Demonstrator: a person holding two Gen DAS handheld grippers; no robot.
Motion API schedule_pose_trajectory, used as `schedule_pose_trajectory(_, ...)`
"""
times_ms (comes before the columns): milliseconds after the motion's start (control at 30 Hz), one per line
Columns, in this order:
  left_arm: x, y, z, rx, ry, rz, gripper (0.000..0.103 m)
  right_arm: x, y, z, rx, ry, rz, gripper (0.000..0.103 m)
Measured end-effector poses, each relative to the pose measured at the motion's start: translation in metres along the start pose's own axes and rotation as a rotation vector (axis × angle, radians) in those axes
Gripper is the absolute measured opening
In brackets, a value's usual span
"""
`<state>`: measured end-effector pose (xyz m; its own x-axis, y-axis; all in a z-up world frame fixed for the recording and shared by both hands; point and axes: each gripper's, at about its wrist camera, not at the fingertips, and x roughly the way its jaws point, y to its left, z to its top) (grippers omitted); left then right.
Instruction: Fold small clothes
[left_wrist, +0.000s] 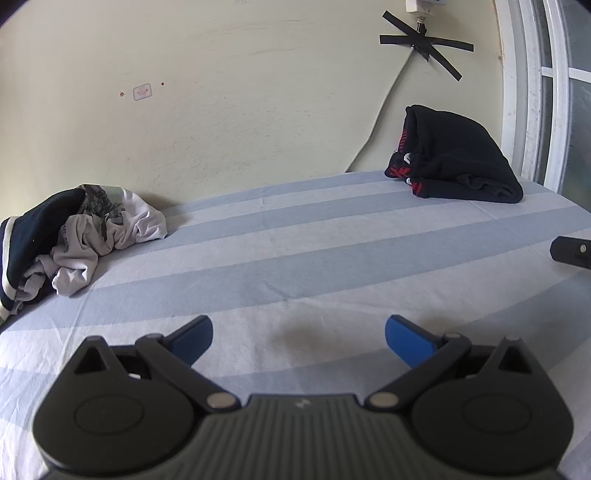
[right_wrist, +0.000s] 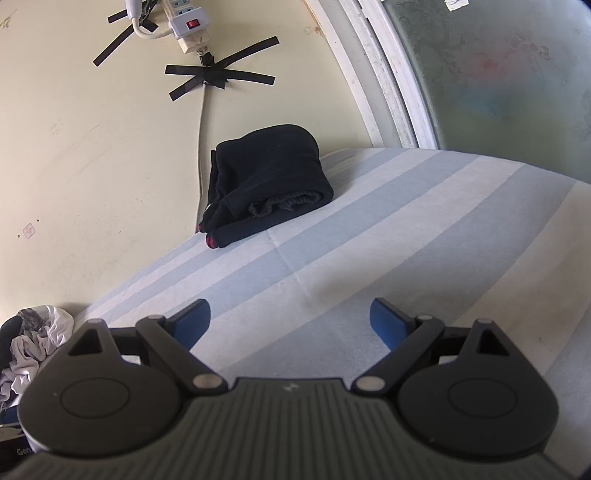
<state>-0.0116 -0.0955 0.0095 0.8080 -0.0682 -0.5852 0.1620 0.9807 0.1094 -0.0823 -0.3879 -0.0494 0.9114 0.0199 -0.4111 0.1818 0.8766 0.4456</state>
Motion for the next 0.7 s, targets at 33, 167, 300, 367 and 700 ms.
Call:
schedule_pose_trajectory(33,-0.0001,-0.0002,0.0,-0.001,0.0,0.0,0.103,0.0001,0.0001,0.0001,0.0,0.0,0.001,0.095)
schedule_pose_trajectory(167,0.0002,0.0011,-0.0001,-0.001,0.001,-0.004,0.103,0.0001,0.0003,0.0002,0.001,0.0,0.001,0.095)
schedule_pose_trajectory(300,0.0002,0.0014,-0.0001,0.003,0.0,-0.004,0.103,0.0002,0.0008,-0.0001,0.002,-0.001,0.001,0.095)
schedule_pose_trajectory(367,0.0001,0.0012,-0.0004,0.005,-0.002,-0.003,0.103,-0.0002,0.0002,0.0,0.002,-0.001,0.001,0.095)
schedule_pose_trajectory(700,-0.0004,0.0008,-0.0004,0.011,-0.005,-0.002,0.103,0.0009,0.0025,-0.0006,0.007,-0.003,0.004,0.095)
